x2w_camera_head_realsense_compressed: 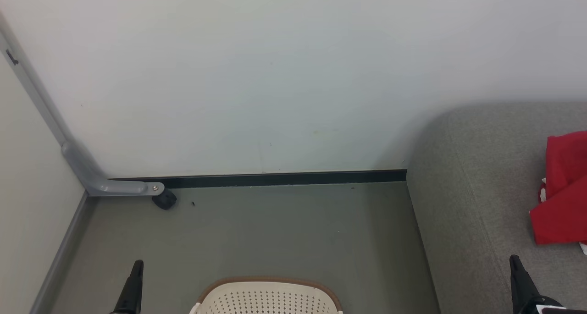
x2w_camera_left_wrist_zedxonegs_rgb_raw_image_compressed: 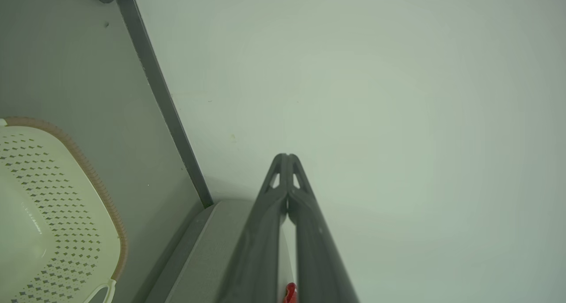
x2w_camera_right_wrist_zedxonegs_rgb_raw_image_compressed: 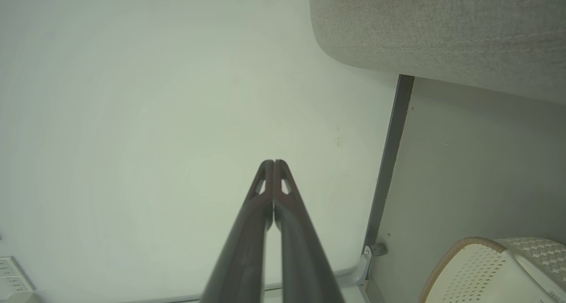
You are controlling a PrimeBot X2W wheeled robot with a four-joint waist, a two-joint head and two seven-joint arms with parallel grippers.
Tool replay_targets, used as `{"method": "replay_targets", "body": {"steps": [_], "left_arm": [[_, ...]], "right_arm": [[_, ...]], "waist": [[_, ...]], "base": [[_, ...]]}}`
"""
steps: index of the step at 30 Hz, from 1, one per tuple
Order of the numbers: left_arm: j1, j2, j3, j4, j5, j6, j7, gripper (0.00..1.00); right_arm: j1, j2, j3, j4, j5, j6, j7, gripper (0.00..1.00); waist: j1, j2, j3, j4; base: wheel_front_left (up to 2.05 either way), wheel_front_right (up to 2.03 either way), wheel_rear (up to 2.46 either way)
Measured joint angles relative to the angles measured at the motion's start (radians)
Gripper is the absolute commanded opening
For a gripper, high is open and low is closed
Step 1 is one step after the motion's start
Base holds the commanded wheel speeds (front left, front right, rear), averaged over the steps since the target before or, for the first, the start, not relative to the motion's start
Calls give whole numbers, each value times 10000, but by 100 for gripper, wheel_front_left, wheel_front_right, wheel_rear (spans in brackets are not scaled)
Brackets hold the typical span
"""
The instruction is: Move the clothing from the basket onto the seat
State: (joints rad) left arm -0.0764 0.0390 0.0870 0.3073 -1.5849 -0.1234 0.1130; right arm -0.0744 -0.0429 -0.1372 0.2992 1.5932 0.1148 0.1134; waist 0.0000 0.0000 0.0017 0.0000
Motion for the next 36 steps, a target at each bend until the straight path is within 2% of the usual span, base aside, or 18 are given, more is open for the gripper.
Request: {"method": "replay_targets", "body": {"steps": [36], "left_arm": [[0,0,-2,0,-157,0,0,0]], "right_arm": [[-1,2,2,-2,10,2,-2,0]], "waist": [[0,0,1,0]], "base": [[0,0,0]]}}
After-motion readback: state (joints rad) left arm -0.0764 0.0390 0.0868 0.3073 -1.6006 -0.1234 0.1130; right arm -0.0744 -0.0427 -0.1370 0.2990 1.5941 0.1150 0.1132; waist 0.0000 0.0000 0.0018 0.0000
